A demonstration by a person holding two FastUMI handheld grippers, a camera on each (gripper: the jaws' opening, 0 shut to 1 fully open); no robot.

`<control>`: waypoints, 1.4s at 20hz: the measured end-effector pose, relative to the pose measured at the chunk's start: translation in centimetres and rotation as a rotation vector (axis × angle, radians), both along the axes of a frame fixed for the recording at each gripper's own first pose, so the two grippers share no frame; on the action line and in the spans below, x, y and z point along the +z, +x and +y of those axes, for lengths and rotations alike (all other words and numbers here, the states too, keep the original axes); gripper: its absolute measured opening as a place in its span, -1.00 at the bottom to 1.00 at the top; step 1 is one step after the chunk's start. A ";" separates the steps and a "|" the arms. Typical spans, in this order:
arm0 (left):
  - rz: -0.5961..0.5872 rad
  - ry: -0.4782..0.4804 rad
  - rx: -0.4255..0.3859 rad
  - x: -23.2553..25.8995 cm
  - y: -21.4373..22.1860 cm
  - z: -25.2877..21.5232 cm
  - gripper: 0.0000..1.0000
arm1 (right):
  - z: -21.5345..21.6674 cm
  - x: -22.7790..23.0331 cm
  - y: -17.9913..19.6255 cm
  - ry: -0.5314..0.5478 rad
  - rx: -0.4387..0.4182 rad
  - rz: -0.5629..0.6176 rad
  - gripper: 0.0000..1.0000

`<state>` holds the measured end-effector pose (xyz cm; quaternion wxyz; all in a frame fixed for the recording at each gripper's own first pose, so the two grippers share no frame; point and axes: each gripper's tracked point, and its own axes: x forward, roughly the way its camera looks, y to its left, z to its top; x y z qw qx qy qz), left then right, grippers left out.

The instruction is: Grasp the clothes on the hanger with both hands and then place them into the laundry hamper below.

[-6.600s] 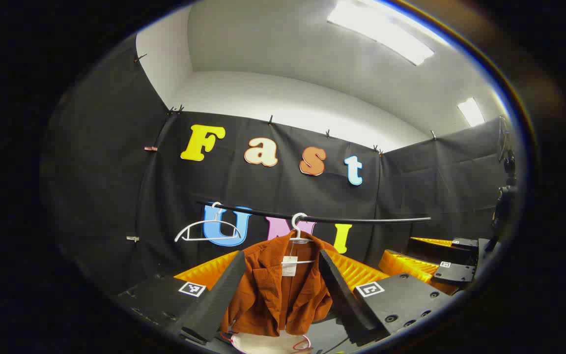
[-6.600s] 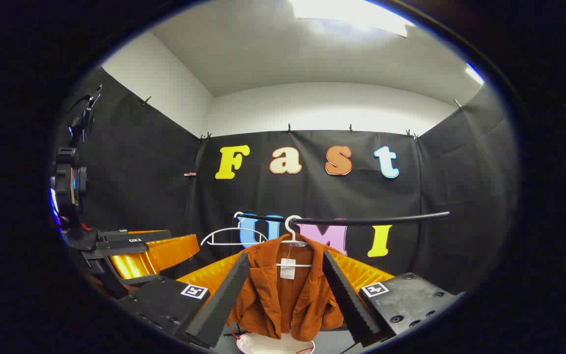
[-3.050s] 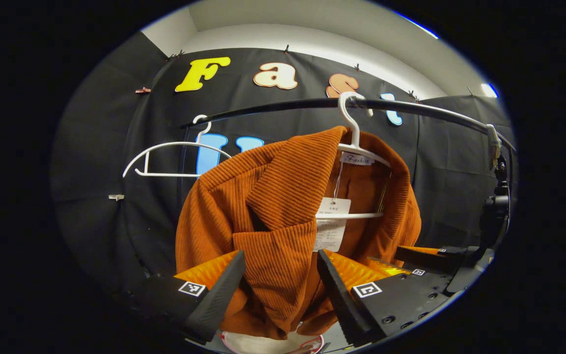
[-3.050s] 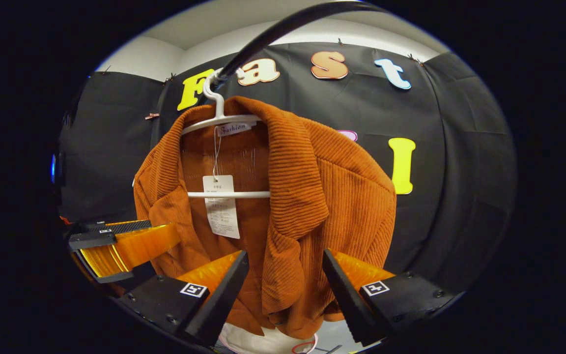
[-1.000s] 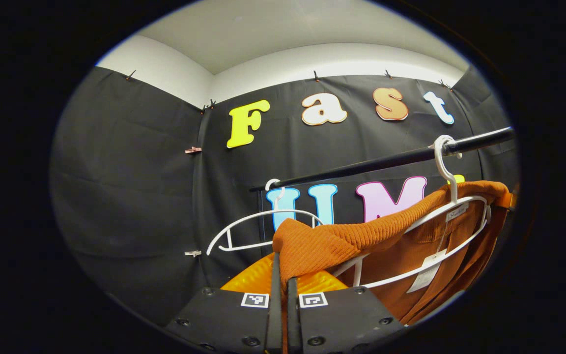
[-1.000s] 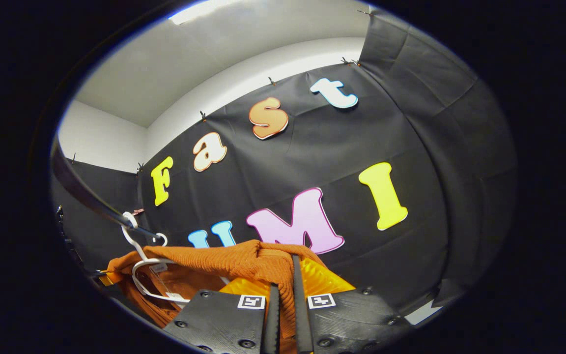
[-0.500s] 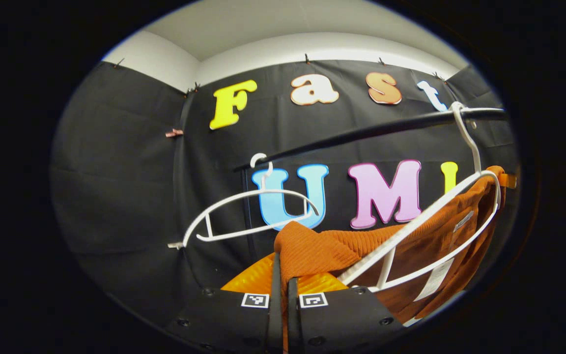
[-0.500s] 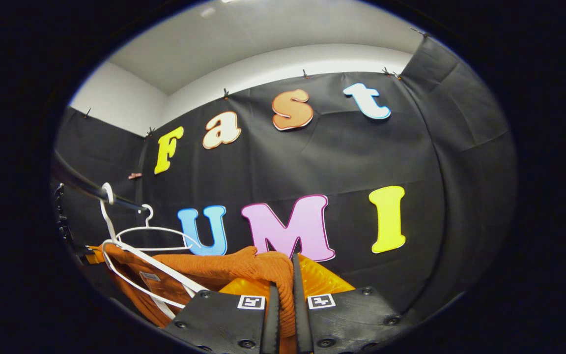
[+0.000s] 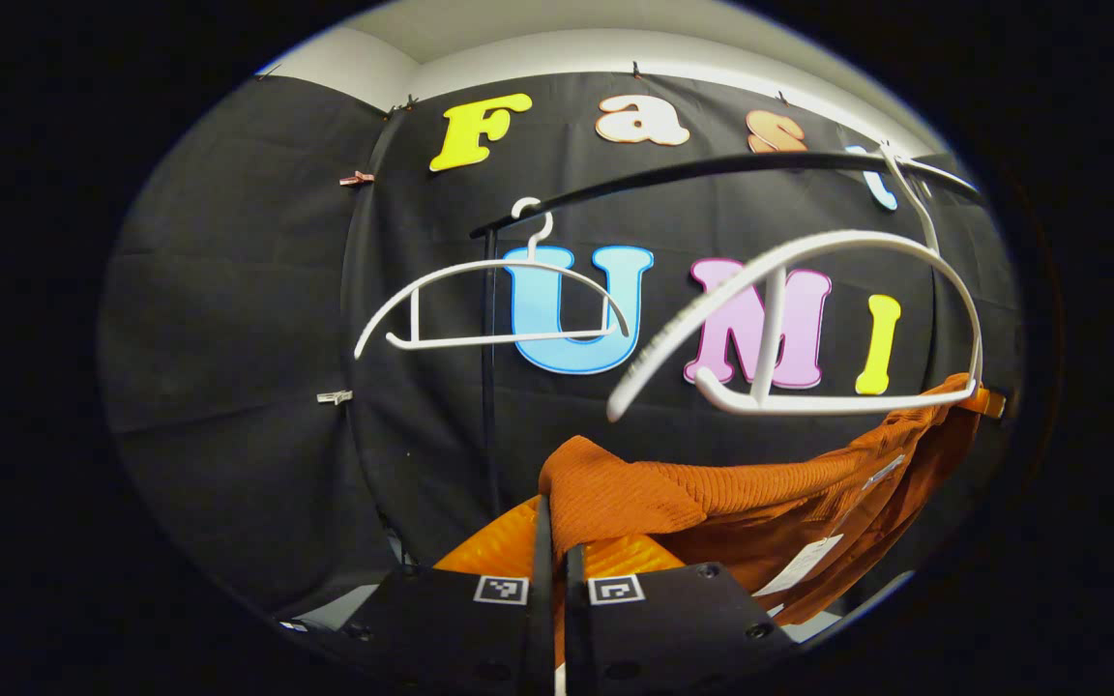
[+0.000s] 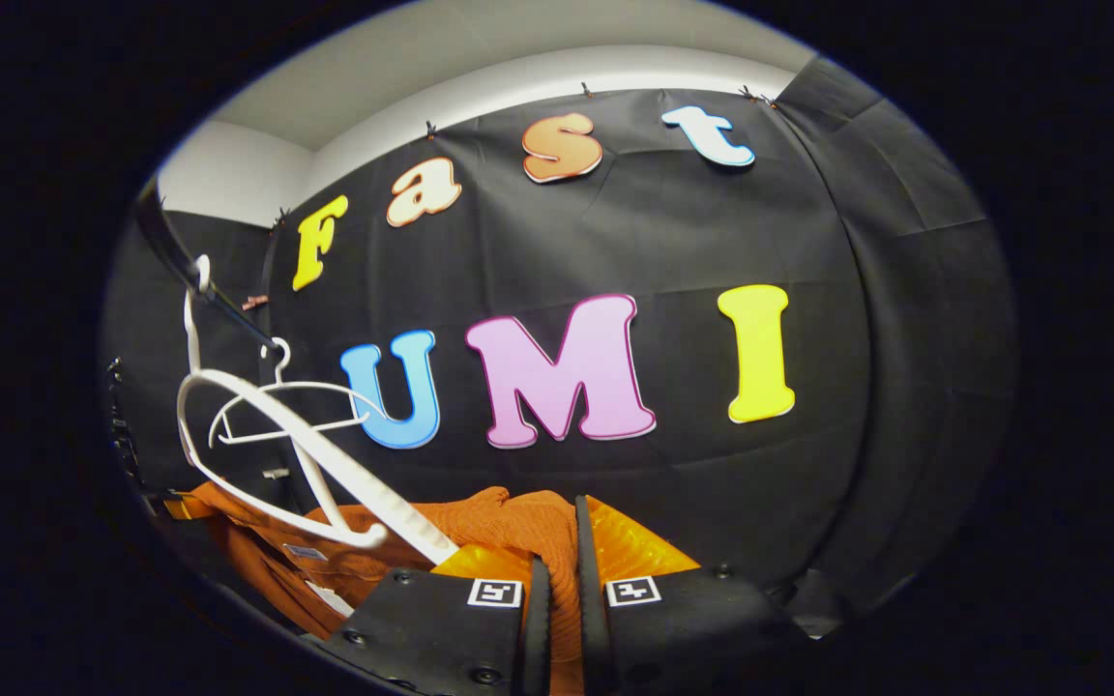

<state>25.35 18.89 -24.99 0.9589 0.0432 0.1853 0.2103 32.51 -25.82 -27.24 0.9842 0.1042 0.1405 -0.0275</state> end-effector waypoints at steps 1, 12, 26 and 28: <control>0.011 -0.004 0.001 -0.5 -0.2 -0.4 -0.84 | 0.1 -0.7 -0.5 0.009 -0.007 0.015 -0.66; 0.158 -0.151 -0.096 -6.7 -2.5 -7.0 -0.83 | 7.4 -6.6 -6.5 -0.010 0.084 0.210 -0.66; 0.323 -0.228 -0.242 -11.4 -3.7 -14.0 -0.83 | 21.9 -11.8 -11.4 0.078 0.330 0.397 -0.65; 0.350 -0.233 -0.266 -12.1 -3.8 -15.1 -0.83 | 23.3 -12.5 -12.0 0.081 0.365 0.427 -0.65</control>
